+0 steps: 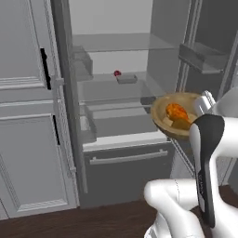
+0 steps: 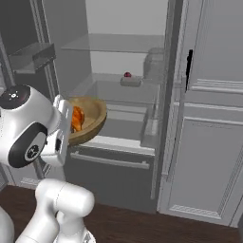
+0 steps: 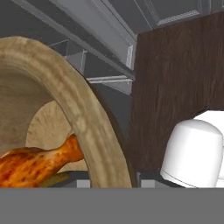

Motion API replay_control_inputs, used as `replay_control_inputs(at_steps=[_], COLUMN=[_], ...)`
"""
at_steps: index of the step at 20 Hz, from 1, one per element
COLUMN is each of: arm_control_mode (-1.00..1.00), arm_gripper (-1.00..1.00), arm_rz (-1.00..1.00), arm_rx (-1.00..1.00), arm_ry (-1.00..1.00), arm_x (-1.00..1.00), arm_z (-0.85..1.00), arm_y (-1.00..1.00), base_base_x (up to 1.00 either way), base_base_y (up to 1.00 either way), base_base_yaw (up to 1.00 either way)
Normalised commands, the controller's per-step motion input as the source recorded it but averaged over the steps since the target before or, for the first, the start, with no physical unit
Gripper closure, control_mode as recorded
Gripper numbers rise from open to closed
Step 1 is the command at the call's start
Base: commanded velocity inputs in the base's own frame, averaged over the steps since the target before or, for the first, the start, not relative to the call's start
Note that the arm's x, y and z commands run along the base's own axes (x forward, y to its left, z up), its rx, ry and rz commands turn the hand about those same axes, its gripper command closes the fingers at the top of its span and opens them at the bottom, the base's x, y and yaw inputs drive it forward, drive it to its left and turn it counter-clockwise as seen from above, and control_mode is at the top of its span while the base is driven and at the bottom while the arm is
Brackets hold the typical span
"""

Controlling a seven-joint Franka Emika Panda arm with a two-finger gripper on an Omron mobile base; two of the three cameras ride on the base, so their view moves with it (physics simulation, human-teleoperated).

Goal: Pick the chicken drumstick and avocado from their plates and place them in the bowl. Then put the bowl in the fridge.

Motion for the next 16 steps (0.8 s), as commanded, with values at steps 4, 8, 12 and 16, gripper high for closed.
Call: replay_control_inputs(at_steps=[4,8,12,16], arm_control_mode=[1.00,1.00,1.00,1.00], arm_gripper=[1.00,1.00,1.00,1.00], arm_rz=[0.00,0.00,0.00,0.00], arm_rx=[0.00,0.00,0.00,0.00], arm_ry=[0.00,0.00,0.00,0.00], arm_x=[0.00,0.00,0.00,0.00], arm_z=[0.00,0.00,0.00,0.00], arm_y=[0.00,0.00,0.00,0.00], base_base_x=[0.69,0.95,0.98,0.91], base_base_y=[0.58,-0.30,-0.24,0.03], base_base_yaw=[-0.18,0.01,0.07,0.02])
